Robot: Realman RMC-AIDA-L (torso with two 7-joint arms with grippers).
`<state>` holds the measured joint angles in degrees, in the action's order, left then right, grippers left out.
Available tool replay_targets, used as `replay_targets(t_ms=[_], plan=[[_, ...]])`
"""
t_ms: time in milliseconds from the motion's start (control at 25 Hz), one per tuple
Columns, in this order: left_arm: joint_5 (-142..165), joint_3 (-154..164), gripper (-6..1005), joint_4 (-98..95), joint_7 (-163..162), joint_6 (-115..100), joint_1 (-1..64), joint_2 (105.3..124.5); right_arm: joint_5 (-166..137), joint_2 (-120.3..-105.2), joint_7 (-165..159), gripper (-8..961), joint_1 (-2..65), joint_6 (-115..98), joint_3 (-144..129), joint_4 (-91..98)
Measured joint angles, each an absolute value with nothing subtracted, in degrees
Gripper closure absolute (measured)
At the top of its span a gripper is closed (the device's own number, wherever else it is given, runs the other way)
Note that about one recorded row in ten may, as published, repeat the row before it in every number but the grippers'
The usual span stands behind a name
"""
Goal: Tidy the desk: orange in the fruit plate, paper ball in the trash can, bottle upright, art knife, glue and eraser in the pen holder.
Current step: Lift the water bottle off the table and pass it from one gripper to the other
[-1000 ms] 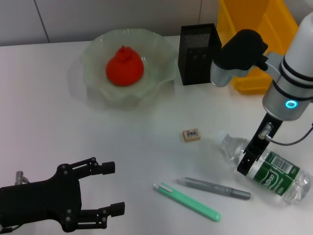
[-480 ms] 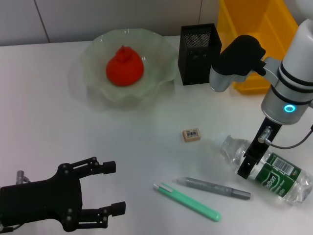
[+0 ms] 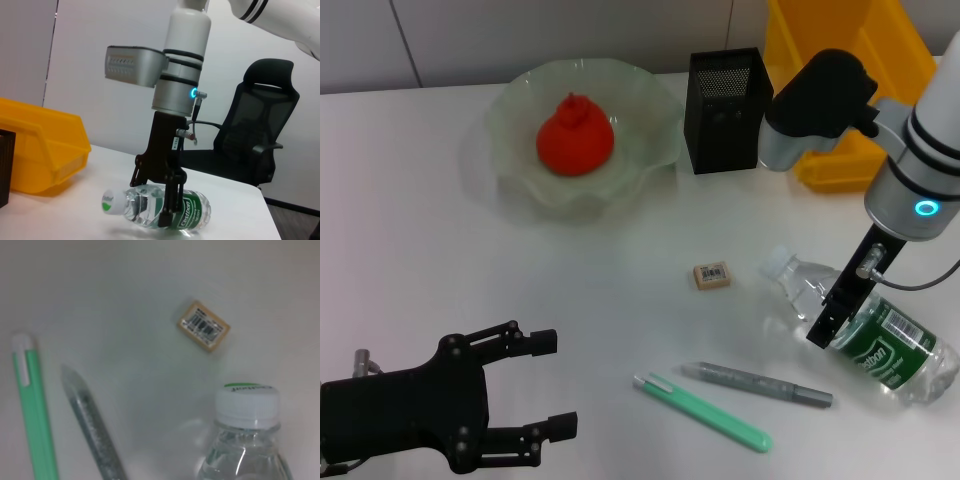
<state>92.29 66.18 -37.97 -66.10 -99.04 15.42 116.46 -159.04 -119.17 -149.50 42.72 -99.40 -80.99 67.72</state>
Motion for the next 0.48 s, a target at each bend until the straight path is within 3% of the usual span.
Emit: replay_targets(t_ms=[480], plan=[[92.3,63.7,138,-38.0,-66.6,-98.3,15.8,116.97,-151.7,-119.00,-140.8,159,37.0,-106.9,-68.5,80.1]])
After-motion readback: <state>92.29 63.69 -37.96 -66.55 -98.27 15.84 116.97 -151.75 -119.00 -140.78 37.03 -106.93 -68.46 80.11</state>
